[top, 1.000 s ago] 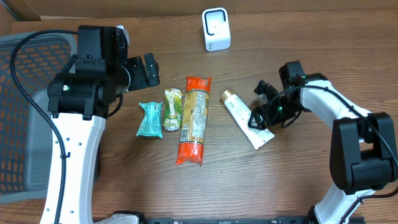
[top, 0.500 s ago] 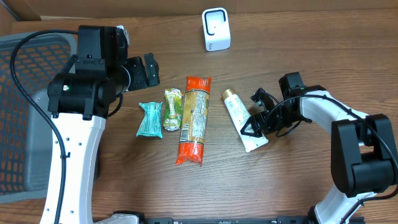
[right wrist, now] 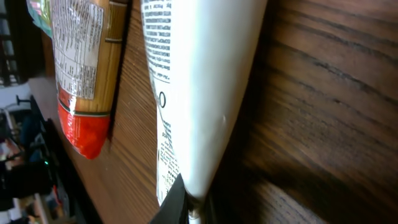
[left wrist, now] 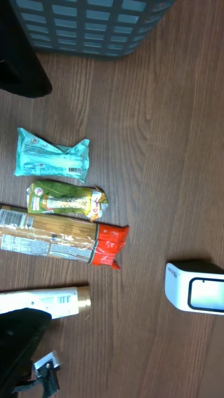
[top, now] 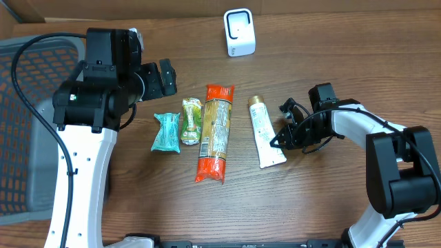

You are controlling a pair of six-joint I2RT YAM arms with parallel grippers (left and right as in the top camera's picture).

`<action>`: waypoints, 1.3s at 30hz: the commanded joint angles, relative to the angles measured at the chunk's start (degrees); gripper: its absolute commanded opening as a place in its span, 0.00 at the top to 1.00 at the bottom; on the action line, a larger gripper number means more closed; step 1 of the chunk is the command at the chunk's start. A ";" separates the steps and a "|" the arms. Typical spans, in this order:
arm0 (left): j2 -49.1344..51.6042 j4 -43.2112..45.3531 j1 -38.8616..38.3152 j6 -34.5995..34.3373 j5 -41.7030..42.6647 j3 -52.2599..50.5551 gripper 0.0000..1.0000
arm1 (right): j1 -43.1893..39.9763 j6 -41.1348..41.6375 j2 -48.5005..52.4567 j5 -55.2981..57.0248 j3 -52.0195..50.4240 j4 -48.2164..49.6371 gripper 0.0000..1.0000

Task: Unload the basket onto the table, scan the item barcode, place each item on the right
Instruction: 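Set the tube down lengthwise and open the right gripper, then grasp the tube near its cap with the right gripper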

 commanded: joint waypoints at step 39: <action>0.17 -0.15 -0.09 0.66 0.42 0.55 0.00 | 4.68 17.22 4.17 4.57 5.33 6.36 0.49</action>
